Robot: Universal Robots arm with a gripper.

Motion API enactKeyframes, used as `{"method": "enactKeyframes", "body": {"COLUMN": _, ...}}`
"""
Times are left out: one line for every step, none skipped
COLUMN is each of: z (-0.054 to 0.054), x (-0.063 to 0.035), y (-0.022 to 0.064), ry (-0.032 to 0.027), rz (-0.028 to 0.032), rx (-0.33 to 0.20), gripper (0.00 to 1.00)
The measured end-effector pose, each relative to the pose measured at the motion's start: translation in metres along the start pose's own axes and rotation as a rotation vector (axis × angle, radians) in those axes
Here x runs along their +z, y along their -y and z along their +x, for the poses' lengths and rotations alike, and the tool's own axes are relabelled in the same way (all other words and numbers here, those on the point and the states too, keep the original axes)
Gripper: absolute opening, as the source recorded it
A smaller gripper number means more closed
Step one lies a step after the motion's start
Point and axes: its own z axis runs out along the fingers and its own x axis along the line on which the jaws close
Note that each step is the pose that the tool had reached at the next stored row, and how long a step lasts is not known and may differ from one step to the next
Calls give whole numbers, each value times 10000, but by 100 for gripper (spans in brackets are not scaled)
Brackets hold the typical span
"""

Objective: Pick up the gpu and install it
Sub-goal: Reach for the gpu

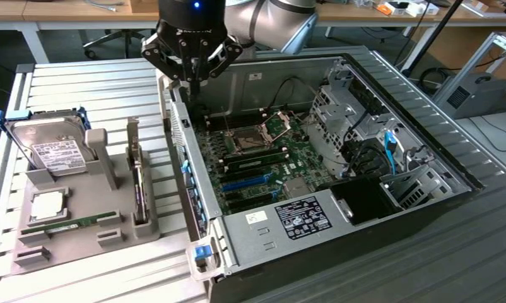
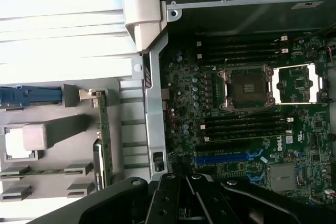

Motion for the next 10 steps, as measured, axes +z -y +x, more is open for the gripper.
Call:
{"method": "enactKeyframes", "body": {"z": 13, "x": -1, "y": 1, "ry": 0, "rz": 0, "rx": 0, "gripper": 11}}
{"method": "enactKeyframes", "body": {"z": 29, "x": -1, "y": 2, "ry": 0, "rz": 0, "rx": 0, "gripper": 11}}
{"method": "enactKeyframes", "body": {"z": 43, "x": -1, "y": 3, "ry": 0, "rz": 0, "rx": -1, "gripper": 11}}
{"method": "enactKeyframes", "body": {"z": 61, "x": -2, "y": 5, "ry": 0, "rz": 0, "rx": 0, "gripper": 11}}
{"method": "enactKeyframes", "body": {"z": 79, "x": -2, "y": 6, "ry": 0, "rz": 0, "rx": 0, "gripper": 11}}
{"method": "enactKeyframes", "body": {"z": 98, "x": -3, "y": 7, "ry": 0, "rz": 0, "rx": 0, "gripper": 11}}
{"method": "enactKeyframes", "body": {"z": 116, "x": -3, "y": 9, "ry": 0, "rz": 0, "rx": 1, "gripper": 11}}
{"method": "enactKeyframes", "body": {"z": 140, "x": -4, "y": 10, "ry": 0, "rz": 0, "rx": 0, "gripper": 11}}
{"method": "enactKeyframes", "body": {"z": 160, "x": -5, "y": 12, "ry": 0, "rz": 1, "rx": 0, "gripper": 11}}
{"method": "enactKeyframes", "body": {"z": 192, "x": -6, "y": 14, "ry": -1, "rz": 1, "rx": -1, "gripper": 11}}
